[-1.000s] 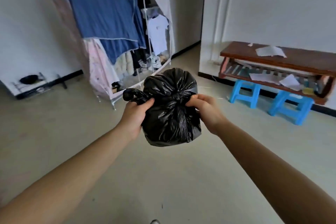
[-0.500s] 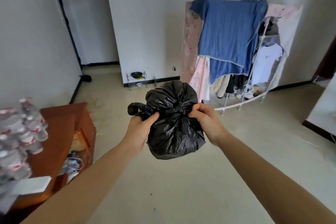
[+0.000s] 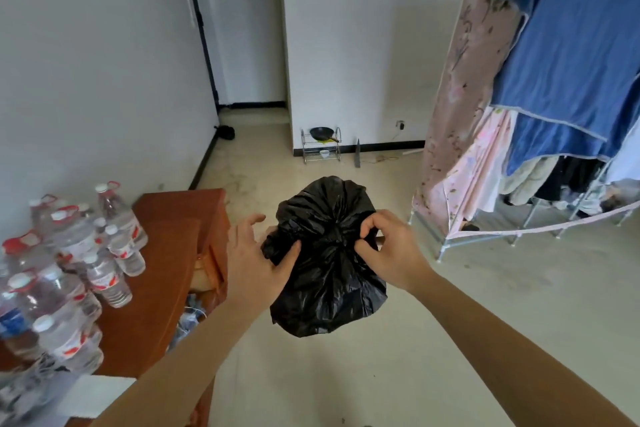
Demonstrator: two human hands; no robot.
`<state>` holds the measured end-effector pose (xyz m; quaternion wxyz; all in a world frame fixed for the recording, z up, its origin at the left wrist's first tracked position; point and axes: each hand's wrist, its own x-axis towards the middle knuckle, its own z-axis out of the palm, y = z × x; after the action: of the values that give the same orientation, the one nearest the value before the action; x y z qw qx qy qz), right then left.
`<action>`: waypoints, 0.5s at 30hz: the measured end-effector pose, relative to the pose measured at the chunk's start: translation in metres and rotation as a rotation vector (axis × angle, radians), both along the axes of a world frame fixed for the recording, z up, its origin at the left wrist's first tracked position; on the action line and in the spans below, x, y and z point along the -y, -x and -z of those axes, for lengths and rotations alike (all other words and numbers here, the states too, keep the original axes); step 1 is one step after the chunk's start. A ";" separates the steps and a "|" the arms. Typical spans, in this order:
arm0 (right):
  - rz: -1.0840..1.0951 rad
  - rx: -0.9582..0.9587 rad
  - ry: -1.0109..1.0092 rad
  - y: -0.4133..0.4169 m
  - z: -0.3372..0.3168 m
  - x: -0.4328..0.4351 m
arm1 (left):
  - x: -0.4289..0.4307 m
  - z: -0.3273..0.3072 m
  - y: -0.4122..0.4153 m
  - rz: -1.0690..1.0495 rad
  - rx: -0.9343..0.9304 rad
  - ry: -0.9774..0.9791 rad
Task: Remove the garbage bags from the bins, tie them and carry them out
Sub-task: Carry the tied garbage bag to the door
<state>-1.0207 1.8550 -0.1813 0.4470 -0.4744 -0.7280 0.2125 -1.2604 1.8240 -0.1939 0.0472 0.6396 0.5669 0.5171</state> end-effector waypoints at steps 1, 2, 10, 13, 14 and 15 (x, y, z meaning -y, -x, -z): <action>-0.005 -0.001 -0.011 0.003 0.007 -0.029 | -0.026 0.002 0.003 -0.019 -0.079 -0.034; -0.012 0.001 -0.022 0.005 0.013 -0.060 | -0.054 0.004 0.006 -0.035 -0.139 -0.046; -0.076 0.137 -0.044 0.024 0.024 -0.322 | -0.302 0.005 0.036 -0.126 -0.272 0.086; -0.104 0.191 -0.096 0.045 0.014 -0.409 | -0.381 -0.001 0.058 -0.172 -0.218 0.139; -0.115 0.206 -0.110 0.054 0.013 -0.436 | -0.406 0.001 0.068 -0.183 -0.200 0.157; -0.127 0.225 -0.133 0.064 0.013 -0.463 | -0.430 0.005 0.078 -0.196 -0.204 0.158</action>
<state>-1.0844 2.3183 -0.1946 0.3786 -0.4175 -0.8146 0.1372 -1.3383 2.2540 -0.1988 -0.0109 0.6247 0.6672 0.4056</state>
